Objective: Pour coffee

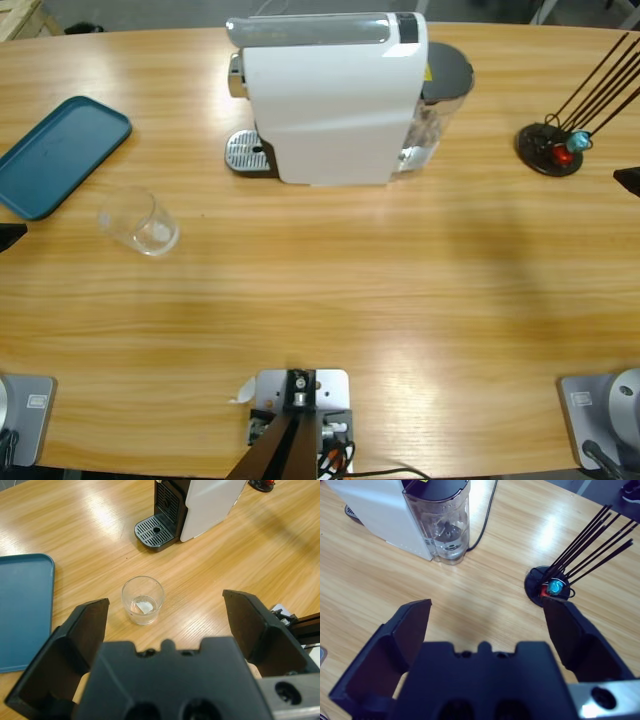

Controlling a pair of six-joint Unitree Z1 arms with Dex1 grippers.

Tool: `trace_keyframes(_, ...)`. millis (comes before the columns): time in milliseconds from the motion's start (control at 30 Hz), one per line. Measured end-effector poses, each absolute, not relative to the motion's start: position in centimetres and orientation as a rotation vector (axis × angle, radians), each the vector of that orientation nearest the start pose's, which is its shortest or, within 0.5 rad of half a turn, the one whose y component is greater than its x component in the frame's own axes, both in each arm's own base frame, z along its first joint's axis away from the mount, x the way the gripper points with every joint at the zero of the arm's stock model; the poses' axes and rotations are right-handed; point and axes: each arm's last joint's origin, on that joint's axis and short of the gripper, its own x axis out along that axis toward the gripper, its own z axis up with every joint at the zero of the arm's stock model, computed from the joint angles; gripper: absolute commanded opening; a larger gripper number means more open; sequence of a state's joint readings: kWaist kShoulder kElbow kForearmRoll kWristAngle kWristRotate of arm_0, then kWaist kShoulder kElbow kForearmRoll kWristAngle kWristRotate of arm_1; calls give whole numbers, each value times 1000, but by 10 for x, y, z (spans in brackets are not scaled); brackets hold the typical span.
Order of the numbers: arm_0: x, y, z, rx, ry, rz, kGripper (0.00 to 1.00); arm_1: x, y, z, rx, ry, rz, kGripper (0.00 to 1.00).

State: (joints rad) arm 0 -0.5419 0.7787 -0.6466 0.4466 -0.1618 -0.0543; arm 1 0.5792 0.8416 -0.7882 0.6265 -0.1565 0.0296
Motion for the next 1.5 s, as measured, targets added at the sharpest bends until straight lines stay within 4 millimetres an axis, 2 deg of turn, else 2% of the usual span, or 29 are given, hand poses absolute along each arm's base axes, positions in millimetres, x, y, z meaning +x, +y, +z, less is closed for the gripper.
trace_keyframes(467,60,-45,313,55,589,-660,991,71,38,335,-219,647,396,1000)
trace_keyframes(500,61,-45,314,41,571,-648,985,71,38,335,-219,647,396,1000)
trace_keyframes(567,69,-49,327,-16,537,-632,897,71,38,335,-219,647,396,1000)
trace_keyframes(633,89,-61,355,-52,510,-630,881,72,38,335,-220,650,397,1000)
trace_keyframes(733,135,-91,395,-101,510,-648,881,73,38,335,-222,653,397,1000)
trace_keyframes(900,210,-140,413,-269,631,-663,881,73,38,335,-222,653,398,1000)
trace_keyframes(1000,240,-160,410,-399,719,-659,881,73,38,335,-222,653,398,1000)
trace_keyframes(1100,261,-174,398,-482,802,-635,873,73,38,335,-222,652,398,1000)
trace_keyframes(1133,265,-177,394,-494,823,-625,806,73,38,335,-222,652,398,1000)
trace_keyframes(1167,269,-180,389,-500,845,-614,669,73,38,335,-222,652,398,1000)
trace_keyframes(1300,280,-184,369,-499,936,-566,638,73,38,335,-222,652,398,1000)
trace_keyframes(1367,283,-186,362,-492,974,-549,536,73,38,335,-222,652,398,1000)
trace_keyframes(1500,291,-191,350,-487,1021,-540,526,72,39,335,-222,653,399,1000)
